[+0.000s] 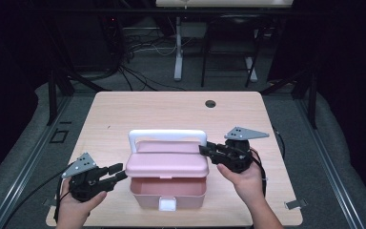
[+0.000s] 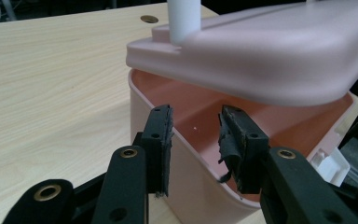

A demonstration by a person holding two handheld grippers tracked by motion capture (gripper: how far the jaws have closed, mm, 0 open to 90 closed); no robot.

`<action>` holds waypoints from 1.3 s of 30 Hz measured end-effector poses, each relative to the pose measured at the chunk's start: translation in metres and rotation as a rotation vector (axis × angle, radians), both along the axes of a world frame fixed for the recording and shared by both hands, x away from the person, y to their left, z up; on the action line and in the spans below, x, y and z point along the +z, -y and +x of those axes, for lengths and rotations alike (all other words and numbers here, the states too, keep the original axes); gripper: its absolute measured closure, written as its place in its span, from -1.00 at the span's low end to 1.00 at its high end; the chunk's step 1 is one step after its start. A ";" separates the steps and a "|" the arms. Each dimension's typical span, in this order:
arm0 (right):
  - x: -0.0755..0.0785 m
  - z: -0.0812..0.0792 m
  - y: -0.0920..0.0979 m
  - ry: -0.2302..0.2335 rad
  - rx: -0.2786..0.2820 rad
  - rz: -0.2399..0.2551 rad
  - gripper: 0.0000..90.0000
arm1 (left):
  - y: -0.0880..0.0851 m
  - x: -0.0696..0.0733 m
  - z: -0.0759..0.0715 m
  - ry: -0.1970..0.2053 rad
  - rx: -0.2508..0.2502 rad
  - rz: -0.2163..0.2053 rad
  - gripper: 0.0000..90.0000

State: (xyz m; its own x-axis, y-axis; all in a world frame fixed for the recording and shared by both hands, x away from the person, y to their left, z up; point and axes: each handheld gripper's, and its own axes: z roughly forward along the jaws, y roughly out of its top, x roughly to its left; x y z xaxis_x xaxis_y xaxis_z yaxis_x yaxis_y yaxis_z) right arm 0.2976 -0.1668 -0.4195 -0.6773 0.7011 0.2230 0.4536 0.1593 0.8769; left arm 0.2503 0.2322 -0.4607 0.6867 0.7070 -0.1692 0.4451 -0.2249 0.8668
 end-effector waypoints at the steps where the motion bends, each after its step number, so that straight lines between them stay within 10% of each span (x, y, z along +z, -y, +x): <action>1: 0.000 0.000 0.000 0.001 0.000 0.000 0.65 | 0.003 0.000 -0.002 0.020 -0.001 0.002 0.42; 39: -0.014 -0.012 0.014 0.107 -0.120 -0.066 0.58 | 0.020 0.048 0.024 0.158 0.027 -0.053 0.42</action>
